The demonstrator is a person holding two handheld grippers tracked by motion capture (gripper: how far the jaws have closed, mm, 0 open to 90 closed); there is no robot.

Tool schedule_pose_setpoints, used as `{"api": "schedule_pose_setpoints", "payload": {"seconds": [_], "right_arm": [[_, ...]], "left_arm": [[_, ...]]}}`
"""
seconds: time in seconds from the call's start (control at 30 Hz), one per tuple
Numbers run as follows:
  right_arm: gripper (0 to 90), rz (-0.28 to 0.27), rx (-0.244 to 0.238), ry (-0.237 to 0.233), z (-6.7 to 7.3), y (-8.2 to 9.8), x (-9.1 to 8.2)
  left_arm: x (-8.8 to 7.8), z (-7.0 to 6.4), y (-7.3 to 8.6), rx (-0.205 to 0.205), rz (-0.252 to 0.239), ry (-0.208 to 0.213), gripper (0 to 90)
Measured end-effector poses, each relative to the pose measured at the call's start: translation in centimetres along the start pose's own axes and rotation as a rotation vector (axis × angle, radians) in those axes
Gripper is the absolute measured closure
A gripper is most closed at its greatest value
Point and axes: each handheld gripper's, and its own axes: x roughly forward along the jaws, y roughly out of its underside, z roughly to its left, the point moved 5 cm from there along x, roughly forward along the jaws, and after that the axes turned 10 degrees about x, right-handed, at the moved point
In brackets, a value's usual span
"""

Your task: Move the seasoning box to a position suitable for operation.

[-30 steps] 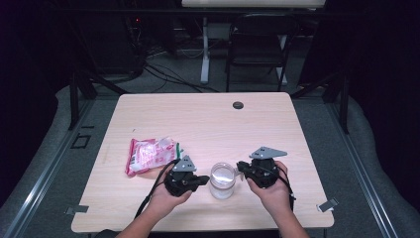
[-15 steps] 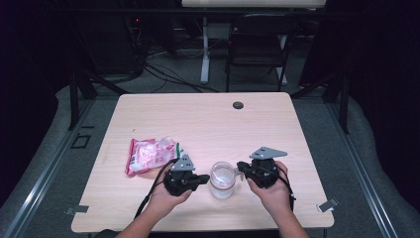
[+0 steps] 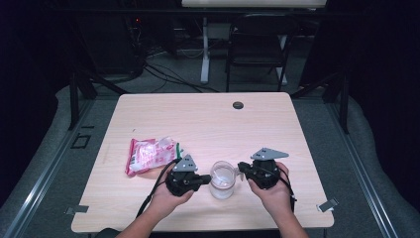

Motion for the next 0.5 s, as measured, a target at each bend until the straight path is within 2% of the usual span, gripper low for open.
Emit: {"api": "schedule_pose_setpoints", "payload": {"seconds": [0.27, 0.5], "right_arm": [[84.8, 0.002, -0.011, 0.016, 0.3, 0.3, -0.4], [79.5, 0.003, -0.026, 0.004, 0.9, 0.5, -1.4]], "left_arm": [[0.2, 0.0, -0.5, 0.020, -0.002, 0.003, 90.0], [0.3, 0.0, -1.5, 0.018, -0.021, 0.017, 89.5]]}}
